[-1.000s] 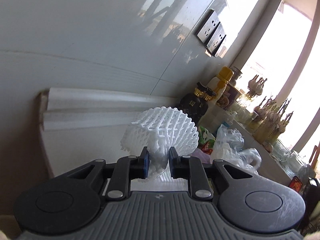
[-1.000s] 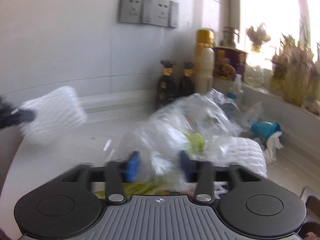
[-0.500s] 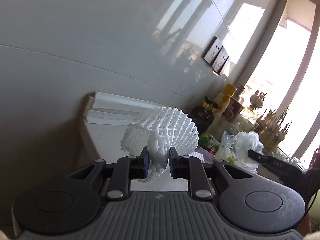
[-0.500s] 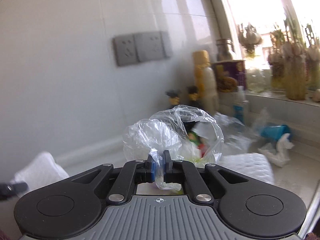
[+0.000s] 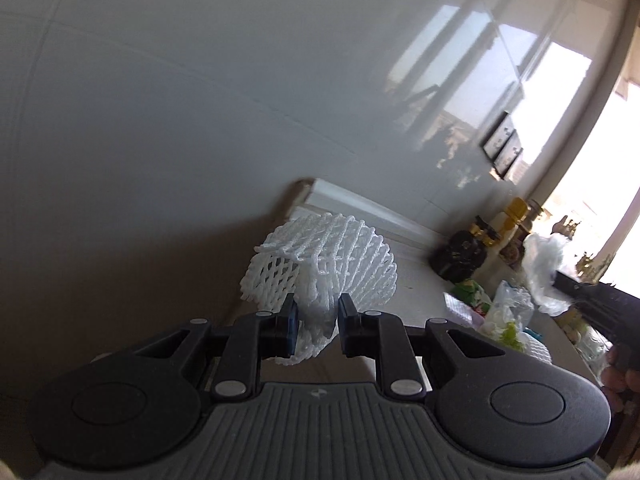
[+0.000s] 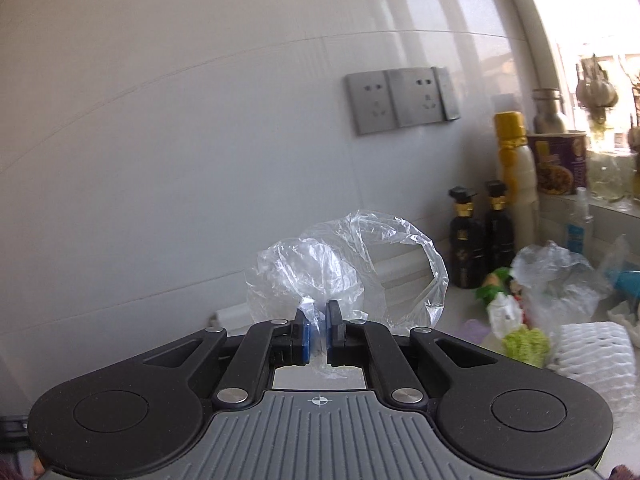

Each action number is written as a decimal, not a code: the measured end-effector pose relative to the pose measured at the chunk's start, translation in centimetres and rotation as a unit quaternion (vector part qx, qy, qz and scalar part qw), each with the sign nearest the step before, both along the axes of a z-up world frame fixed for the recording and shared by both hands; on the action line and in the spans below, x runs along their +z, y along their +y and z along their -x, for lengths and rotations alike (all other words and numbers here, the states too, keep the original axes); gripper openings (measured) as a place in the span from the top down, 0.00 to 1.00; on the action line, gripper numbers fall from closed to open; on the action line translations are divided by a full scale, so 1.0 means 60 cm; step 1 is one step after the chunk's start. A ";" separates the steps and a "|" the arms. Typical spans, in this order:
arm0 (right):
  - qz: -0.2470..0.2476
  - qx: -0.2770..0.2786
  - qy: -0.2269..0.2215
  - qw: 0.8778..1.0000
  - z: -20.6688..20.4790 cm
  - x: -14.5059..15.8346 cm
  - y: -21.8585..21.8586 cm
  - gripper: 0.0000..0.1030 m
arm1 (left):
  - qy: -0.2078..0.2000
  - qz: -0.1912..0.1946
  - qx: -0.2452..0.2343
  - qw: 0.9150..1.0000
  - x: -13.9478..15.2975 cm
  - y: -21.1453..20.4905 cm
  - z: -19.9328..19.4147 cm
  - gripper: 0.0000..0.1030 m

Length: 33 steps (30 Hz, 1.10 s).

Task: Collect trash
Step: 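Carry the foam net and plastic bag over the bin and open both tools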

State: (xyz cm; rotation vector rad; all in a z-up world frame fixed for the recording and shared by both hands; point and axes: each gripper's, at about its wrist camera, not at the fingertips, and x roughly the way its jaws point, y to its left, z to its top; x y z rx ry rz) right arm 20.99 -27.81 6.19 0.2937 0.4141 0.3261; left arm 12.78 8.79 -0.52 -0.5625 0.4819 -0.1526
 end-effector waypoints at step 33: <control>0.185 0.270 0.045 0.944 0.056 -0.097 0.374 0.95 | 0.209 -0.003 0.104 0.972 -0.227 0.067 -0.010 0.83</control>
